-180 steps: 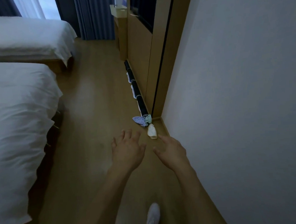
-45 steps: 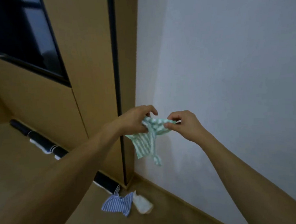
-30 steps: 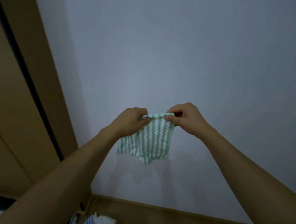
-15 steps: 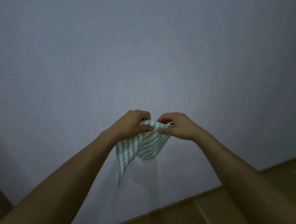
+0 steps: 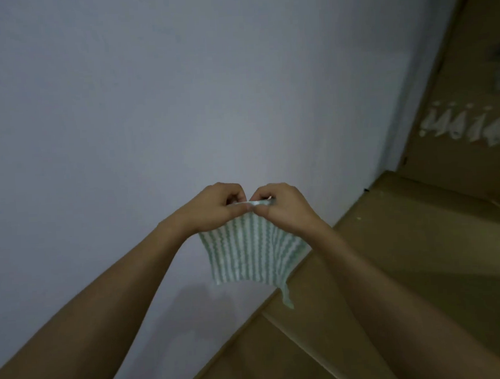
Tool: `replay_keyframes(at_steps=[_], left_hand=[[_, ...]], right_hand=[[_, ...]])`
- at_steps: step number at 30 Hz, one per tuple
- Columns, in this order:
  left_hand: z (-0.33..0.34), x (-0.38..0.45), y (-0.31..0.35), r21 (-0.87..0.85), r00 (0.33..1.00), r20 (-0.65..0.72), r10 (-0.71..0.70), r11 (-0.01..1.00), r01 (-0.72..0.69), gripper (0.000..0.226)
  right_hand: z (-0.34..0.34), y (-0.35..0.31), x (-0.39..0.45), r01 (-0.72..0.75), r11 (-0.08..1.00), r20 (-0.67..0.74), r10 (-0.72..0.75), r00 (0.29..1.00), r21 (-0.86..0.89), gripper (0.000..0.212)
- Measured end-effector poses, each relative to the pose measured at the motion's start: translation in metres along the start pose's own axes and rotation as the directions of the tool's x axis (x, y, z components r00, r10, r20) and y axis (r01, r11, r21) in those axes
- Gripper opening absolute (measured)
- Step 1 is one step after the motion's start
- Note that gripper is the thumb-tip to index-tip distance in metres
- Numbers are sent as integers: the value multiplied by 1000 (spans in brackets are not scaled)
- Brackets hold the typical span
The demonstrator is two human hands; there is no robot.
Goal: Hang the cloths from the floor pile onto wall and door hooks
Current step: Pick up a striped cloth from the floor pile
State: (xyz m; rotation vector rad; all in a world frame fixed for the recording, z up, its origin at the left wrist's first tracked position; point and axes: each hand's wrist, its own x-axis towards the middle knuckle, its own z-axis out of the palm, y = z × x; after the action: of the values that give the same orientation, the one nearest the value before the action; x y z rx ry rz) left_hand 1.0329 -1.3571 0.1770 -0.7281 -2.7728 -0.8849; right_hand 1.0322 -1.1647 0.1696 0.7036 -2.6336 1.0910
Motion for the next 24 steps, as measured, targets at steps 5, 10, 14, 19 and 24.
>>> replay_keyframes(at_steps=[5, 10, 14, 19, 24], left_hand=[[55, 82, 46, -122, 993, 39, 110, 987, -104, 19], [111, 174, 96, -86, 974, 50, 220, 973, -215, 9], [150, 242, 135, -5, 959, -11, 282, 959, -283, 14], [193, 312, 175, 18, 939, -70, 338, 941, -337, 14], [223, 380, 198, 82, 920, -120, 373, 927, -365, 10]], right_hand=[[-70, 71, -11, -91, 991, -156, 105, 982, 99, 13], [-149, 148, -14, -134, 989, -223, 119, 967, -53, 9], [-209, 201, -9, -167, 966, -254, 113, 961, -200, 4], [-269, 253, -1, -214, 917, -334, 97, 938, -335, 6], [-307, 303, 18, -274, 895, -425, 108, 899, -351, 7]])
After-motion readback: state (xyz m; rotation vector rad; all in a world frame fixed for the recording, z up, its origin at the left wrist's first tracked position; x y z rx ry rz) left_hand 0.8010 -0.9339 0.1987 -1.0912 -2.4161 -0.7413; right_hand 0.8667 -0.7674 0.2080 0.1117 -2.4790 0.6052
